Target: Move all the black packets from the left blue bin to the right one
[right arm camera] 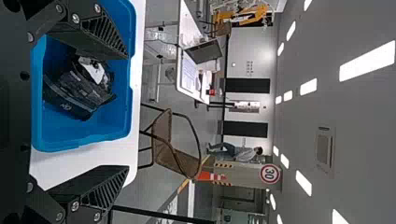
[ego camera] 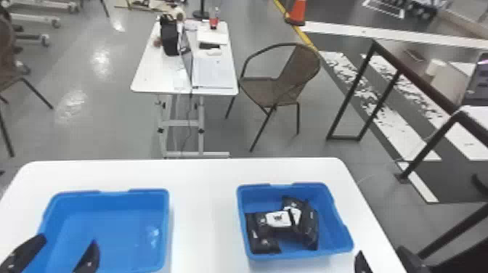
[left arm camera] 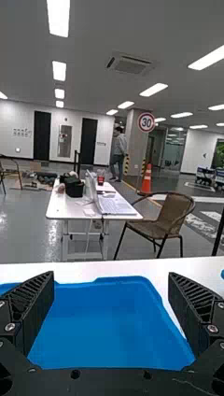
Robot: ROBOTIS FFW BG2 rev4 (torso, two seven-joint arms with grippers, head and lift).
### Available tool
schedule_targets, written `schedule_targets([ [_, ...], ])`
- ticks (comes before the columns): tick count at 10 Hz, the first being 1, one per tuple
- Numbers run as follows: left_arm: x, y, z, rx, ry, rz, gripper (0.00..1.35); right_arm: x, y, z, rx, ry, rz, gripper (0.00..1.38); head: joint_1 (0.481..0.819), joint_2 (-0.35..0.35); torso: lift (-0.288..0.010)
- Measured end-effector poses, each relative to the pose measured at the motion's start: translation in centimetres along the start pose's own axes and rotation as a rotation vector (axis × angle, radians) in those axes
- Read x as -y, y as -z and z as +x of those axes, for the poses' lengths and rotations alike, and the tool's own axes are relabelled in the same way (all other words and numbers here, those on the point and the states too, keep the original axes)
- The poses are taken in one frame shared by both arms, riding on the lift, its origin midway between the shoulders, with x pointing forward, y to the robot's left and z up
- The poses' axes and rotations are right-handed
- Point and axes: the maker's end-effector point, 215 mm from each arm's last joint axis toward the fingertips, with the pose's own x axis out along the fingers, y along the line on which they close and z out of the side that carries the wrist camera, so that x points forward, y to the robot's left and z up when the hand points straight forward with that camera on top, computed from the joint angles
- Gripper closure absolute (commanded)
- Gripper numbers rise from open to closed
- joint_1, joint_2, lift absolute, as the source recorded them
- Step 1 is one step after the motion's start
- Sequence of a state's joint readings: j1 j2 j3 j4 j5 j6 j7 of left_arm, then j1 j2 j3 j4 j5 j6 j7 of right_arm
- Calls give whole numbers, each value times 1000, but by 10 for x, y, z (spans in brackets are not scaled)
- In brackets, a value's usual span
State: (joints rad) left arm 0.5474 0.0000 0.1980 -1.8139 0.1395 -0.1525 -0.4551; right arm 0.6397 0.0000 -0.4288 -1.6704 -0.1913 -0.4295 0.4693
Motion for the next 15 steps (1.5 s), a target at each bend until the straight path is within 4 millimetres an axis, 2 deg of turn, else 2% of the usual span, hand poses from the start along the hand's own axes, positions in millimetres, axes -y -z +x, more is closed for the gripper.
schedule_targets([
  [5, 10, 5, 5, -16, 17, -26, 130, 0, 3, 1, 2, 2, 18, 197, 695, -228, 0],
  [15, 16, 10, 9, -29, 29, -54, 130, -4, 7, 2, 3, 2, 54, 197, 695, -234, 0],
])
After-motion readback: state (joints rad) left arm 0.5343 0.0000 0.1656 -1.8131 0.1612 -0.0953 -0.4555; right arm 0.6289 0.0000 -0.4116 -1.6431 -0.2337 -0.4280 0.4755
